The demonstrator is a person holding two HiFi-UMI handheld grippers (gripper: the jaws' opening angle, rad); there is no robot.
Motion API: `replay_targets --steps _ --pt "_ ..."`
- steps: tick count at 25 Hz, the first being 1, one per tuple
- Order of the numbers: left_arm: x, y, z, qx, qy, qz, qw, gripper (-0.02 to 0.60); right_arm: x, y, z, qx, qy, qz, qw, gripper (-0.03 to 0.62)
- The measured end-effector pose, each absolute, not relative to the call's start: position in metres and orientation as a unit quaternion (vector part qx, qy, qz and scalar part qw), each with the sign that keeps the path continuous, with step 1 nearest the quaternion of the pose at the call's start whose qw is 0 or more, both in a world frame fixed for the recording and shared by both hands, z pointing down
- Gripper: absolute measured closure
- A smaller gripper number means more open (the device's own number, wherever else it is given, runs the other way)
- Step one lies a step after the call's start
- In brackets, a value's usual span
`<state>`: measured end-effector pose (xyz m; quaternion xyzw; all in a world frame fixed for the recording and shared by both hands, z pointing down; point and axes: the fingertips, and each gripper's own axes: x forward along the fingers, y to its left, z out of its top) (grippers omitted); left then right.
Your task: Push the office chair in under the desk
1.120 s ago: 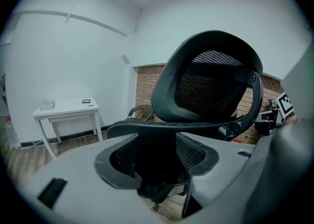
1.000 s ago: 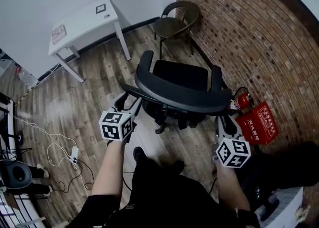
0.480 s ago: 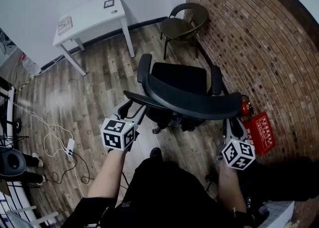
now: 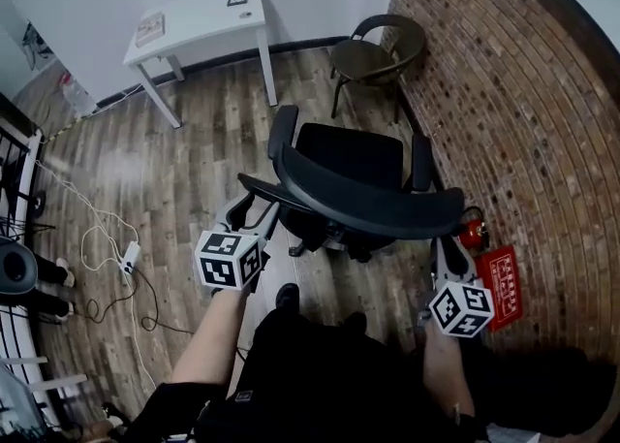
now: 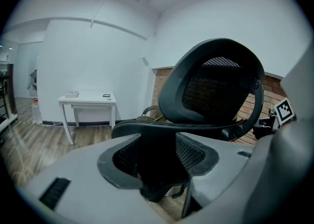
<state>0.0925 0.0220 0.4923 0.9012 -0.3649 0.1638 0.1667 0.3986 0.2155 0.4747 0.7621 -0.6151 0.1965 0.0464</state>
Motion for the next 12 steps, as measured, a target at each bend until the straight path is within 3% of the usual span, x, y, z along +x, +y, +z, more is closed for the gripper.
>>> replay_targets --steps 4,12 --pt "0.097 0.042 0.493 0.881 -0.412 0.142 0.182 0.362 0.418 0.217 0.475 0.729 -0.654 0.192 0.064 0.556" --pt "0.100 0.064 0.476 0.867 -0.452 0.143 0.153 0.360 0.466 0.210 0.475 0.718 -0.661 0.208 0.066 0.557"
